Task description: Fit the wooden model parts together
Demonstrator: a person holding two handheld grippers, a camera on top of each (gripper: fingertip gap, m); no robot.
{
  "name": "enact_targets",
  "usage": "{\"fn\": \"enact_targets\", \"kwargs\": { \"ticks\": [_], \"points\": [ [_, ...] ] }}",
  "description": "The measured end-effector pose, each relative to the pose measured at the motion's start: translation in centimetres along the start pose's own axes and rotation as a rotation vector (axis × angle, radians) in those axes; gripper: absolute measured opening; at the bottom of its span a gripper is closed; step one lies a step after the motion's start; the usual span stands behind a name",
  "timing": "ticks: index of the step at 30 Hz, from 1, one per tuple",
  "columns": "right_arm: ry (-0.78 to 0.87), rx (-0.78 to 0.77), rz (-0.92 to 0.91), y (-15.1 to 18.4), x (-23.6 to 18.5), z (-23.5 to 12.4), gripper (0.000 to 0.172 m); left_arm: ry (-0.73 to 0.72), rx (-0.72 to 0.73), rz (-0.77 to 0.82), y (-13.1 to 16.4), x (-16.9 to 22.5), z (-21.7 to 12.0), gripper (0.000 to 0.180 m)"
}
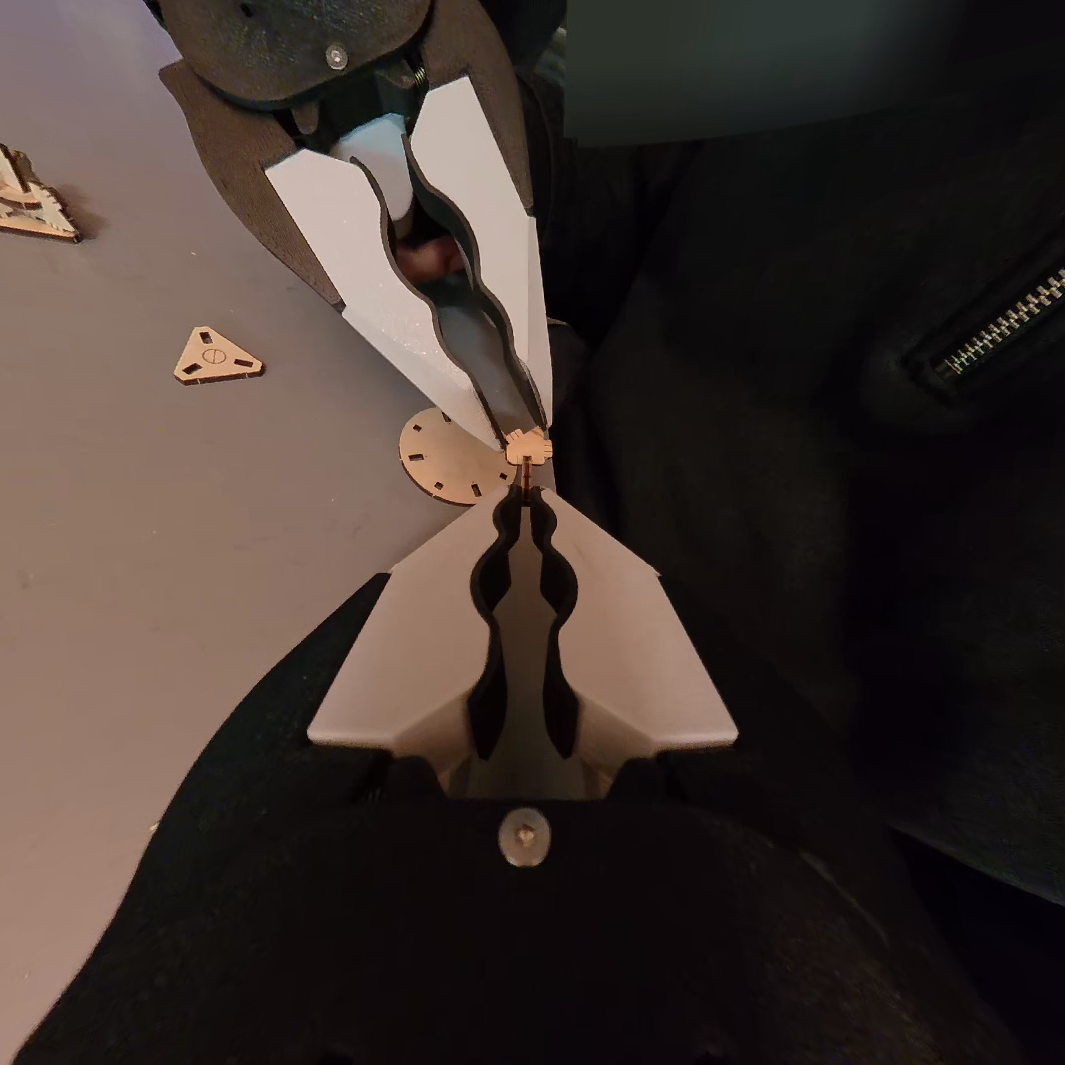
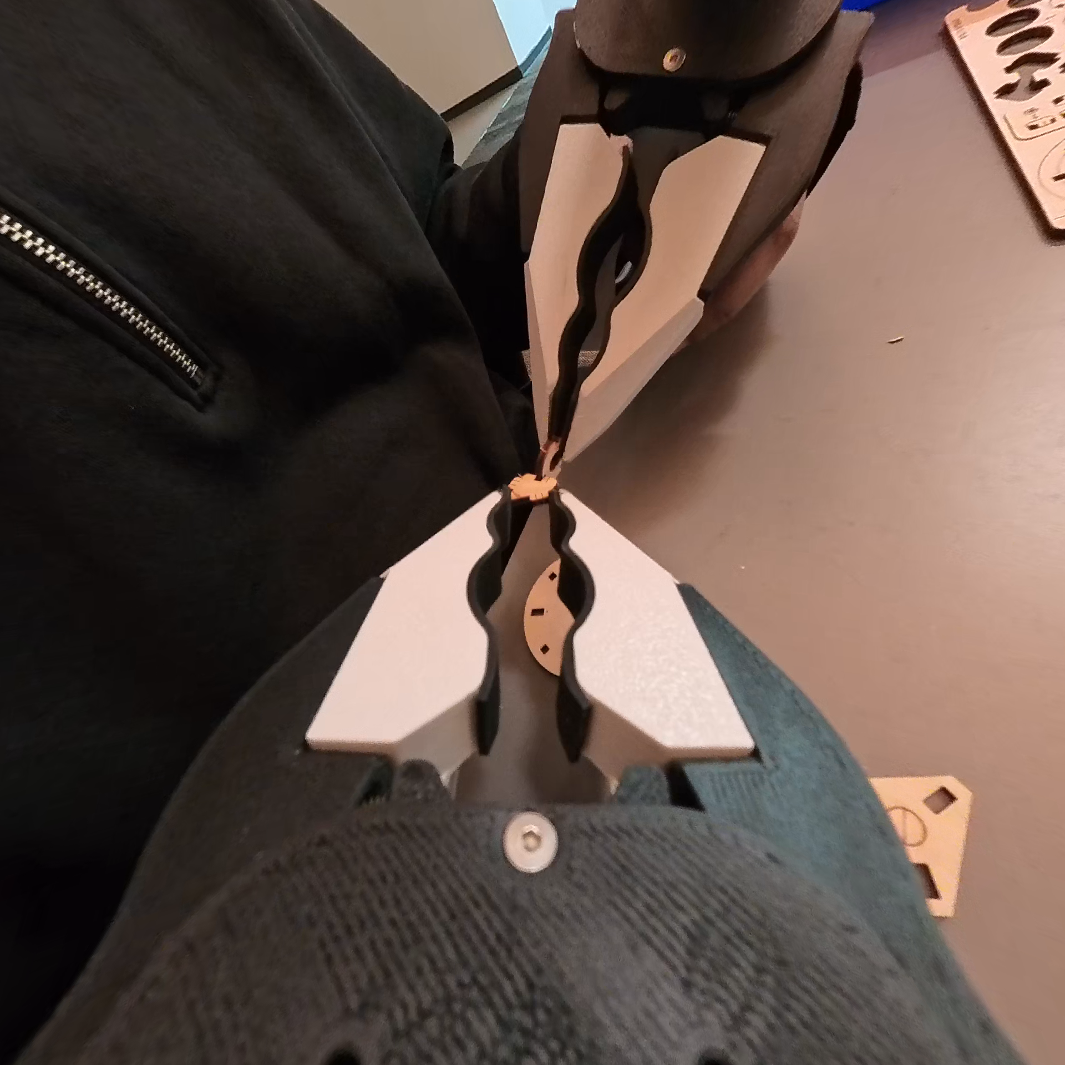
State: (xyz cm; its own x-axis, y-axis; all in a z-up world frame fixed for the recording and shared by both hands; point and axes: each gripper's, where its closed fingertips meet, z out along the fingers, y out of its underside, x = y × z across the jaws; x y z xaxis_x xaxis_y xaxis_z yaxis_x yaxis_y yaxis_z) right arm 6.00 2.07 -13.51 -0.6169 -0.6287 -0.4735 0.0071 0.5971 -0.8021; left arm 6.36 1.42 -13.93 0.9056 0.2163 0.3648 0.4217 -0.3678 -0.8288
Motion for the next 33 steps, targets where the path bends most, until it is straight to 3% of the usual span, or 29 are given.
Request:
{"fn": "enact_targets", "kwargs": {
  "ticks": [28,33],
  "points": [
    [0.019,0.051,0.024,-0.8,0.5,-0.4,0.011,-0.019,0.066,-0.012,-0.8,-0.5,-0.7,0.0],
    [0.035,0.055,0.02,-0.9,0.7,-0.4,0.011,-0.01,0.138,-0.017,-1.7,-0.6,-1.3,0.0]
  ]
}}
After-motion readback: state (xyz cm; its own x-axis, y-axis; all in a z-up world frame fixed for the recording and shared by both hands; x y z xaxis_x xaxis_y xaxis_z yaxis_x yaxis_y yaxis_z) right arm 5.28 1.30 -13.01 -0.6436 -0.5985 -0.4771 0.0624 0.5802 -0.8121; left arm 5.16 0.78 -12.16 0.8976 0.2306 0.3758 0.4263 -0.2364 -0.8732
